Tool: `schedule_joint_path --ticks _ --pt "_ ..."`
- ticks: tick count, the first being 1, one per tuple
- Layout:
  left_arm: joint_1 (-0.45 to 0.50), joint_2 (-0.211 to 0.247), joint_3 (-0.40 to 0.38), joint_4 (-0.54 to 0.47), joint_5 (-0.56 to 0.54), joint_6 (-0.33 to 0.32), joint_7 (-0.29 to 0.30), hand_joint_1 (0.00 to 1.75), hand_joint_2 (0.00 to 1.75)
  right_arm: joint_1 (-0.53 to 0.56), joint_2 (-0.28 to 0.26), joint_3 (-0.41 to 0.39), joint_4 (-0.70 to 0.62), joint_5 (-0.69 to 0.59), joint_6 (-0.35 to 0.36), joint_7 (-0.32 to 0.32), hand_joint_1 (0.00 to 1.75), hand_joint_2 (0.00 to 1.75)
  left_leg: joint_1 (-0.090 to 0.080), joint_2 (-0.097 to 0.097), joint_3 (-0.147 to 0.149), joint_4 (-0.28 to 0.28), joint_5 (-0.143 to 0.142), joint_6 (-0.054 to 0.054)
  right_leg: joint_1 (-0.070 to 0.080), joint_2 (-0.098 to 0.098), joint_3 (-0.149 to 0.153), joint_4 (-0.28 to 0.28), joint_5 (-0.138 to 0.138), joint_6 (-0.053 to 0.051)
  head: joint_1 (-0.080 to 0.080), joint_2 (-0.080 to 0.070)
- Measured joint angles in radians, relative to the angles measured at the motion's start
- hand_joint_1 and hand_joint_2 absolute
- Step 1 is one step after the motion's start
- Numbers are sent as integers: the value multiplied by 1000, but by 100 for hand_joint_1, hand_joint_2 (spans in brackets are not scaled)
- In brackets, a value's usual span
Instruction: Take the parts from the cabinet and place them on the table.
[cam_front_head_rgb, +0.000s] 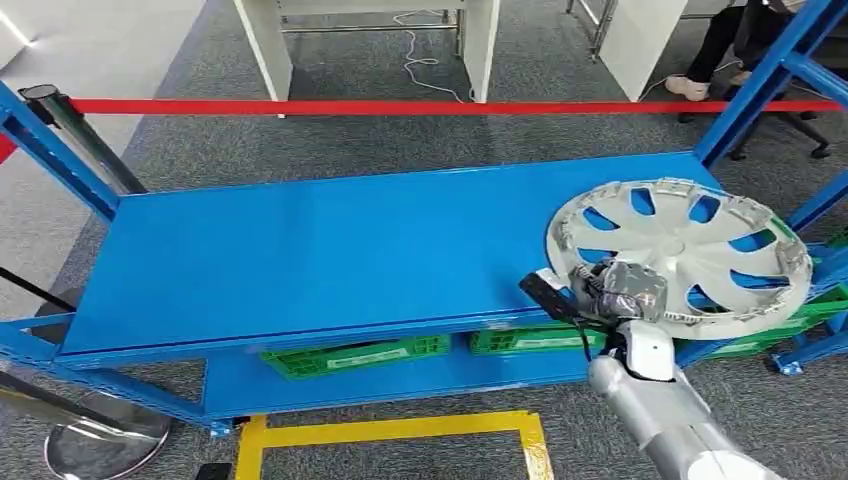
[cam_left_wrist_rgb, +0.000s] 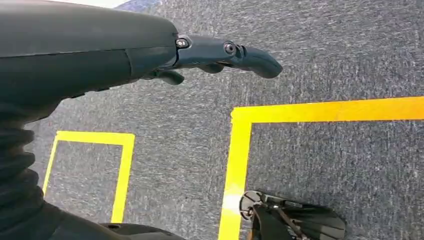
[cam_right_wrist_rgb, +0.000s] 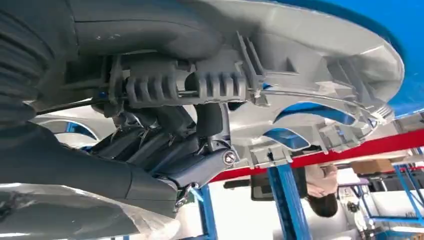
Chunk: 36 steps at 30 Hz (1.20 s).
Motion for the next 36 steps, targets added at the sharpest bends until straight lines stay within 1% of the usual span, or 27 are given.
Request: schedule_joint_path --ticks 4,8,11,19,28,36 --pt "2 0 4 0 4 0 0 0 175 30 0 3 -37 31 -24 -2 175 175 0 0 0 0 0 0 0 0 0 0 0 0 0 0" --pt "4 0 7 0 13 7 -3 0 175 56 -2 8 -91 60 -23 -13 175 175 0 0 -3 0 0 0 0 0 -3 0 0 0 0 0" --pt "5 0 8 0 18 21 -19 0 175 61 -12 19 -132 65 -10 -29 175 175 0 0 -4 0 0 0 0 0 -4 0 0 0 0 0" --pt "5 -3 12 0 23 32 -21 0 175 56 -44 42 -213 60 41 -64 175 175 0 0 -6 0 0 0 0 0 -6 0 0 0 0 0" --pt "5 -4 13 0 24 32 -21 0 175 44 -58 59 -238 60 47 -68 175 175 0 0 -8 0 0 0 0 0 -8 0 0 0 0 0" --pt "5 -6 13 0 26 31 -15 0 175 22 -77 79 -243 60 66 -72 175 175 0 0 -8 0 0 0 0 0 -8 0 0 0 0 0"
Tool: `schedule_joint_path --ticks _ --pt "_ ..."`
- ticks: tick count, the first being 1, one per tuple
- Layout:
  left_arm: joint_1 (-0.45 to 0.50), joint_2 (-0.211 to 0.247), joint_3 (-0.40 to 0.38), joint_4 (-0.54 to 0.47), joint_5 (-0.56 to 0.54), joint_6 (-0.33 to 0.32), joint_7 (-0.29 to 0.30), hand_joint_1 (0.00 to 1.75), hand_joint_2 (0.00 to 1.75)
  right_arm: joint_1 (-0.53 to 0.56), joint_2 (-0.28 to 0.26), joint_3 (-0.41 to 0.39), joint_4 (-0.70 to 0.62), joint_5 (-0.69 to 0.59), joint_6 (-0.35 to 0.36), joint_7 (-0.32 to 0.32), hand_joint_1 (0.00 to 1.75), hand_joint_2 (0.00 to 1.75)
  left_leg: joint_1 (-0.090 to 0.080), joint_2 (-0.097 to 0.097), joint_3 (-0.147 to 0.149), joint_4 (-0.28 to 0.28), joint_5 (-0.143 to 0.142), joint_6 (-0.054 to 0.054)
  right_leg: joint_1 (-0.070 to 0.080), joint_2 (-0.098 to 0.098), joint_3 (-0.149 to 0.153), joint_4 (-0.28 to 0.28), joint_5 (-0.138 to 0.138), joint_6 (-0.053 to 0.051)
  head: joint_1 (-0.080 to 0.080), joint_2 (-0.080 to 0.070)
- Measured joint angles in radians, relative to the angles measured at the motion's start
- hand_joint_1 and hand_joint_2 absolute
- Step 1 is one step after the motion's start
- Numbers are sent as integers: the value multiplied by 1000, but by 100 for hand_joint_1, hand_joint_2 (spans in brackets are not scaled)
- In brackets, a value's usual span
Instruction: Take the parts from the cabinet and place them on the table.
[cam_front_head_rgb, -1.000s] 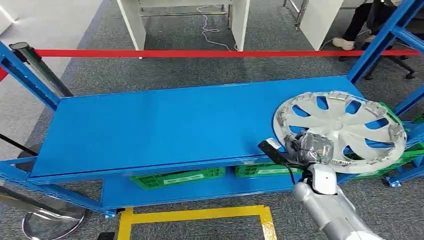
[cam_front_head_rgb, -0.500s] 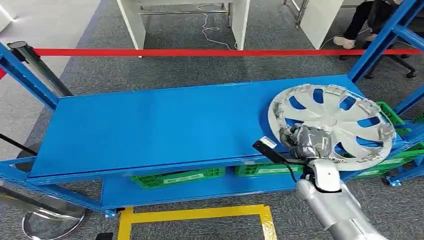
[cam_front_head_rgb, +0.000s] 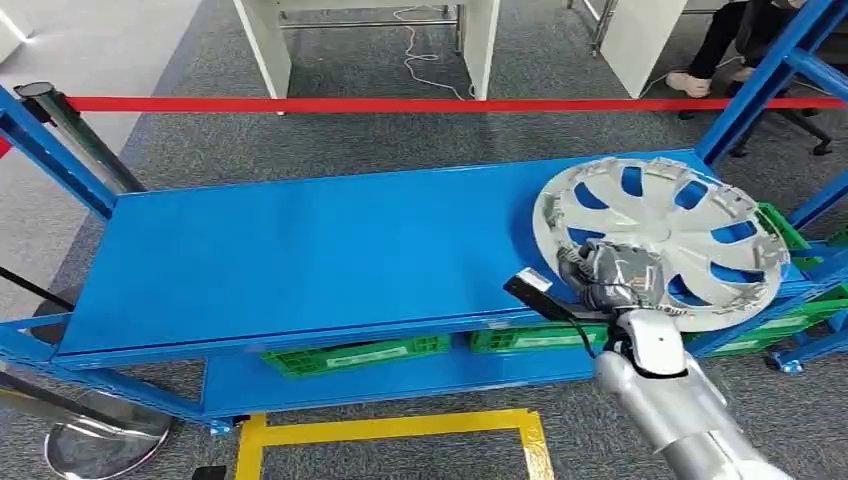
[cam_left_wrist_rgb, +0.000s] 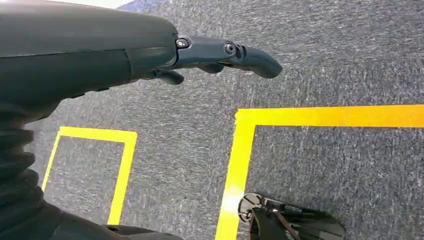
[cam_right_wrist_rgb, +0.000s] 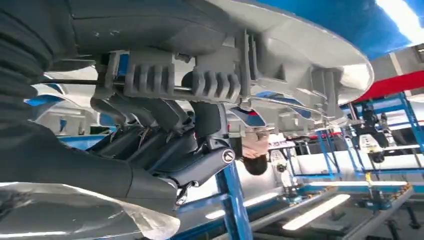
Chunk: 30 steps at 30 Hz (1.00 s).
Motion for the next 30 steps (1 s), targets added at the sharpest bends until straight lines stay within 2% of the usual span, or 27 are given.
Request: schedule_joint_path --ticks 16,19,20,21,24,25,30 --pt "0 -12 1 0 3 -10 0 0 175 -82 -36 71 -72 23 28 1 175 175 0 0 -2 0 0 0 0 0 -1 0 0 0 0 0" --pt "0 -14 1 0 2 0 -28 0 175 -101 -43 96 -97 35 36 8 175 175 0 0 -2 0 0 0 0 0 -2 0 0 0 0 0" --pt "0 -16 1 0 -9 4 -44 0 0 -106 -47 103 -108 36 38 9 175 175 0 0 -2 0 0 0 0 0 -2 0 0 0 0 0" --pt "0 -17 0 0 -16 -5 -56 0 0 -110 -53 111 -122 34 42 9 175 175 0 0 -2 0 0 0 0 0 -2 0 0 0 0 0" --pt "0 -17 2 0 10 -94 -99 0 0 -112 -69 135 -172 31 51 6 175 175 0 0 -2 0 0 0 0 0 -2 0 0 0 0 0" --pt "0 -18 2 0 14 -99 -113 0 175 -111 -74 144 -185 30 53 4 175 175 0 0 -2 0 0 0 0 0 -2 0 0 0 0 0" --pt "-4 -21 22 0 61 -97 -157 0 175 -105 -92 184 -249 13 72 0 175 175 0 0 -2 0 0 0 0 0 -2 0 0 0 0 0"
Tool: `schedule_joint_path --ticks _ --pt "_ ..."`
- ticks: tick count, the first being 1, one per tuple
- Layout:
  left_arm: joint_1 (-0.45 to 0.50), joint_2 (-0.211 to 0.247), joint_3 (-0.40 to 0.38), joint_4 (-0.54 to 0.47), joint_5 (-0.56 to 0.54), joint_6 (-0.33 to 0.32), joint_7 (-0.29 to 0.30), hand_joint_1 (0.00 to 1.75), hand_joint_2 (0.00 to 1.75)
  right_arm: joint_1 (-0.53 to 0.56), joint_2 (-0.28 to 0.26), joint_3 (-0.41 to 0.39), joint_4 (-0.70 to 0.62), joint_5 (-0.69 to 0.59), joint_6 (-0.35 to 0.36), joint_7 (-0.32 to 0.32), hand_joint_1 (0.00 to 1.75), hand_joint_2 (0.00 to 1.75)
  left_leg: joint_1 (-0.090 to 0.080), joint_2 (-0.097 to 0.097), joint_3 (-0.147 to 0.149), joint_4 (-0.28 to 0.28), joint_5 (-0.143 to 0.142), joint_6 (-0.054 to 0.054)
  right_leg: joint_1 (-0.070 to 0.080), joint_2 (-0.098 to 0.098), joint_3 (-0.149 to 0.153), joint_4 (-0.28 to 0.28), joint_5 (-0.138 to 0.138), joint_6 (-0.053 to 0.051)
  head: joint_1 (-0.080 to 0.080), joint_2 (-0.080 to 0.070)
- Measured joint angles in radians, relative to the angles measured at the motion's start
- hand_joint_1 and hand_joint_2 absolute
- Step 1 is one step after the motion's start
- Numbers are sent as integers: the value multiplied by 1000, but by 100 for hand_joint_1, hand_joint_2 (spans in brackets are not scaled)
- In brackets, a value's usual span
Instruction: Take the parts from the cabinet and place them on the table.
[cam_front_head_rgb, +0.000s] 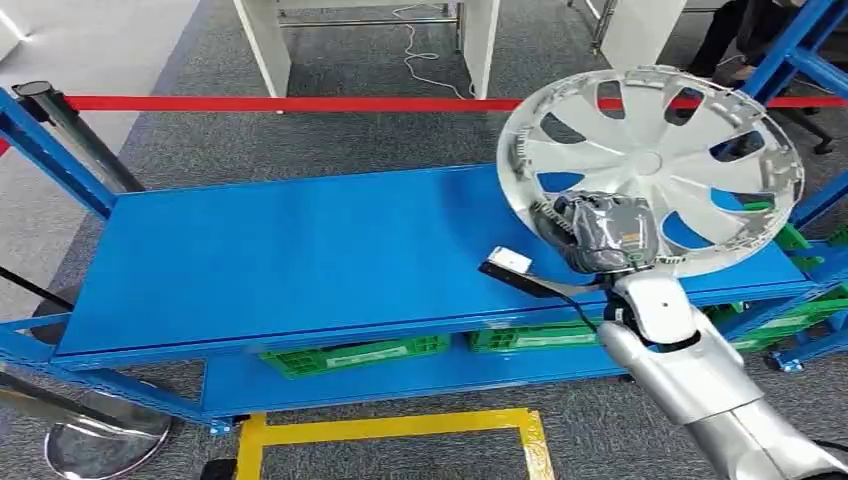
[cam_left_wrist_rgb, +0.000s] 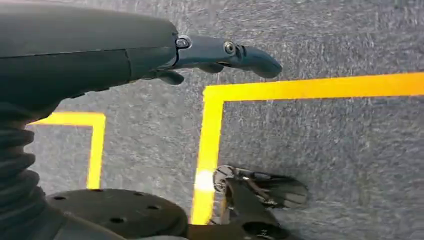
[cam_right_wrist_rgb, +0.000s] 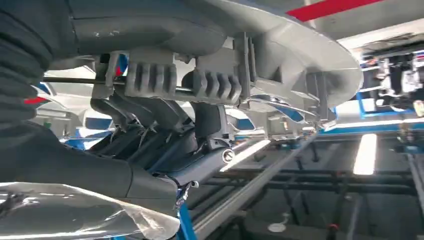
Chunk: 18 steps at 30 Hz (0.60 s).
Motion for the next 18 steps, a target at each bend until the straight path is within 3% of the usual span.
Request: schedule_joint_path --ticks 4,18 --pt "-3 0 7 0 7 -4 -23 0 175 15 -8 14 -28 -10 1 0 175 175 0 0 0 0 0 0 0 0 0 0 0 0 0 0" --pt "-7 0 21 0 0 -16 -21 0 175 64 -21 44 -83 -72 -16 -14 175 175 0 0 0 0 0 0 0 0 0 0 0 0 0 0"
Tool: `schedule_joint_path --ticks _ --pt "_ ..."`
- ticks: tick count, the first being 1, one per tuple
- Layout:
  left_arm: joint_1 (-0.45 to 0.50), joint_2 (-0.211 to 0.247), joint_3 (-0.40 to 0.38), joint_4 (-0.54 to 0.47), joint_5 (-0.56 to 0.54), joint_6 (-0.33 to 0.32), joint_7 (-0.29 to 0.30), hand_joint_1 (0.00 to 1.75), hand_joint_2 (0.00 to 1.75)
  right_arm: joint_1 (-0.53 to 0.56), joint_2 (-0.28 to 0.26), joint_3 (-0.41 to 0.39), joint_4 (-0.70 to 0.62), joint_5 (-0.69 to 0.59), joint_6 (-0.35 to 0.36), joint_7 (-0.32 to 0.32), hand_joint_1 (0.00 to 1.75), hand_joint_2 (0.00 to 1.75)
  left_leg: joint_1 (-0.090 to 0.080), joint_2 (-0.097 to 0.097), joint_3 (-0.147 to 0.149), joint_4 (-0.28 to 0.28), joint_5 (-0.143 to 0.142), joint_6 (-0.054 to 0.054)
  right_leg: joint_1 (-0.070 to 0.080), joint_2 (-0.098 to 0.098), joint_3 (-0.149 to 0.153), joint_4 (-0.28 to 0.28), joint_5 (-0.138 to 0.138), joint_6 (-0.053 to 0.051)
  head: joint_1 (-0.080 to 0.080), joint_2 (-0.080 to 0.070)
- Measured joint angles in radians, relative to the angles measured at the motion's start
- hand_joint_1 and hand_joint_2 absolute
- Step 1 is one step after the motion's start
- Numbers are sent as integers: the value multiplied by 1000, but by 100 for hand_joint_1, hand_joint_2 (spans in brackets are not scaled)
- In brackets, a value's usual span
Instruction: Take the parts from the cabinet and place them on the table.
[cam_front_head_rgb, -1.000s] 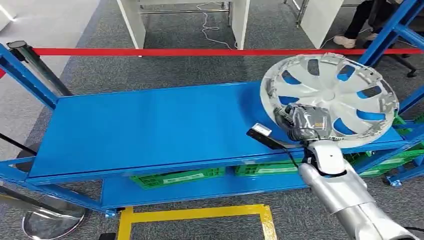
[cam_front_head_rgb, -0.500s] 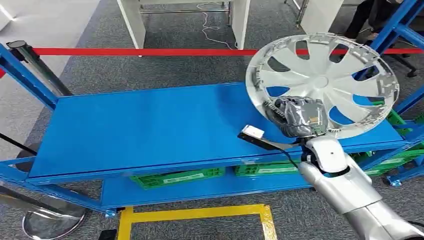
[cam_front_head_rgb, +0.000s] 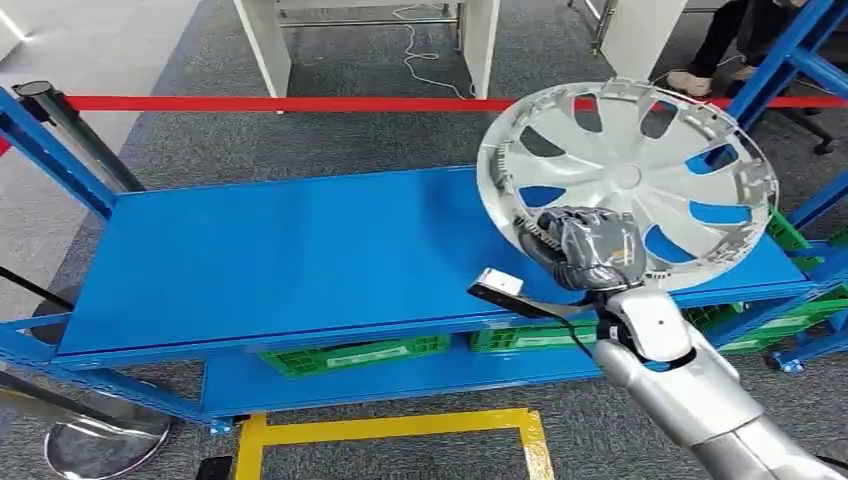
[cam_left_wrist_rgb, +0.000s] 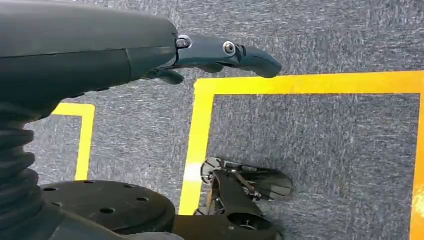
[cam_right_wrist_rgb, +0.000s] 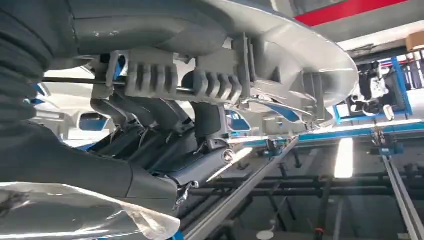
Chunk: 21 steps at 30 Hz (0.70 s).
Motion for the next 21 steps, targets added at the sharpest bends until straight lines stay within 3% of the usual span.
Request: schedule_joint_path --ticks 6,9,11,12,13,16,17,18,19,21 --pt "2 0 -1 0 -16 -3 11 0 175 46 0 1 -30 -13 -20 -11 175 175 -4 -1 -2 7 -3 4 -4 0 0 -2 2 3 -1 0" --pt "4 2 -1 0 -4 -8 12 0 175 55 -5 1 -40 -71 35 -43 175 175 -6 -1 -3 8 -4 8 -6 1 -1 -3 4 8 0 0" --pt "3 3 1 0 16 -9 11 0 175 57 -11 2 -41 -93 68 -54 175 175 -9 -1 -2 1 8 20 -8 1 2 -10 13 20 -1 0" --pt "3 3 2 0 21 -10 8 0 175 62 -16 2 -41 -97 73 -56 175 175 3 4 9 -24 23 29 -8 -1 -4 -6 0 22 -1 0" --pt "2 3 3 0 26 -10 6 0 175 64 -22 1 -41 -101 74 -56 175 175 1 5 10 -32 28 33 -7 -5 -17 9 -16 24 2 0" --pt "3 3 8 0 34 -16 0 0 175 73 -25 2 -40 -103 75 -59 175 175 1 8 4 -31 30 37 -10 -5 -114 226 -114 33 6 0" --pt "3 3 9 0 37 -20 -2 0 175 79 -27 2 -40 -103 73 -59 175 175 1 9 4 -30 30 37 -10 -5 -142 282 -123 37 7 0" --pt "3 4 12 0 40 -25 -3 0 175 85 -27 2 -40 -104 73 -58 175 175 3 8 4 -29 30 37 -12 -5 -147 286 -103 40 8 0" --pt "3 4 17 0 43 -27 -4 0 175 87 -28 2 -40 -105 72 -57 175 175 6 8 4 -26 29 35 -15 -6 -132 249 -65 43 7 0" --pt "3 3 22 0 46 -30 -5 0 175 88 -29 2 -40 -106 72 -57 175 175 14 7 3 -9 18 19 -25 -13 -58 79 38 54 7 0"
